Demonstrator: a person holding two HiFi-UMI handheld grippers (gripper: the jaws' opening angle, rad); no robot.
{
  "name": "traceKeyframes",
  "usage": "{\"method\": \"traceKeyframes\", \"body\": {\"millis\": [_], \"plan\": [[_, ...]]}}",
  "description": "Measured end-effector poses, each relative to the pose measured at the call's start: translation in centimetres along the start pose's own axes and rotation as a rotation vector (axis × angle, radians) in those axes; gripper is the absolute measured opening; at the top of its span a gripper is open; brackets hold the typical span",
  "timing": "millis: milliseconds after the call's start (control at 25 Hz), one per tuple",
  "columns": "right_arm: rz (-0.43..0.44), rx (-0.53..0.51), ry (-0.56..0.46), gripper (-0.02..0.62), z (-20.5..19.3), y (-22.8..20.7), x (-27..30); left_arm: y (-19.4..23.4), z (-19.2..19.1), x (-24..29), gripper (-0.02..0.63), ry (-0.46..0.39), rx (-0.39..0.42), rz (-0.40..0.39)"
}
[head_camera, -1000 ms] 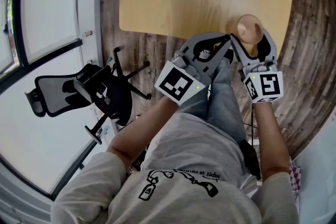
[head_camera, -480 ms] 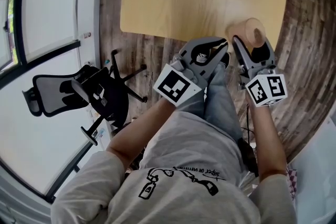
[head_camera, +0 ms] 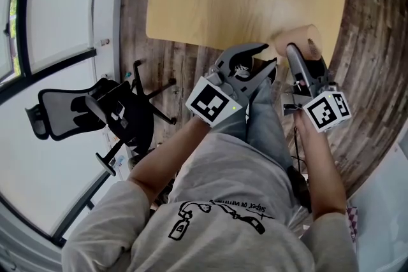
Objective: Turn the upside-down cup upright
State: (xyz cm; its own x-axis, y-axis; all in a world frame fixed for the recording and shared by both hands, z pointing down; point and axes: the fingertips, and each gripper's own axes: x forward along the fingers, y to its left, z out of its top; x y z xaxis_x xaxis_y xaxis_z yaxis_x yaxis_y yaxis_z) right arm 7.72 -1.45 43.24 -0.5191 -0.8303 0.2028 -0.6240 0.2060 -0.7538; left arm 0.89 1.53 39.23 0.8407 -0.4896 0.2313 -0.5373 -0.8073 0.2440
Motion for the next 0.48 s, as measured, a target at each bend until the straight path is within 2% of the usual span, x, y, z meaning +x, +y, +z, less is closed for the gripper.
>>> {"method": "traceKeyframes", "body": {"millis": [120,200,240,480], "plan": [[0.007,0.063,-0.011,0.348,0.2,0.0,-0.2,-0.1,-0.4,0.1,0.142,0.018,0.013,-0.021],[0.016,0.095,-0.014,0.348,0.2,0.2,-0.2,-0.3,-0.7,0.2,0.229,0.03,0.028,-0.048],[0.02,0.119,-0.019,0.348,0.2,0.2,-0.2,-0.3,-0.9,0.3,0.251,0.033,0.036,-0.058],[0.052,0.255,-0.044,0.348,0.1,0.2,-0.3,-0.1,-1.9,0.9,0.293,0.068,0.081,-0.081]]}}
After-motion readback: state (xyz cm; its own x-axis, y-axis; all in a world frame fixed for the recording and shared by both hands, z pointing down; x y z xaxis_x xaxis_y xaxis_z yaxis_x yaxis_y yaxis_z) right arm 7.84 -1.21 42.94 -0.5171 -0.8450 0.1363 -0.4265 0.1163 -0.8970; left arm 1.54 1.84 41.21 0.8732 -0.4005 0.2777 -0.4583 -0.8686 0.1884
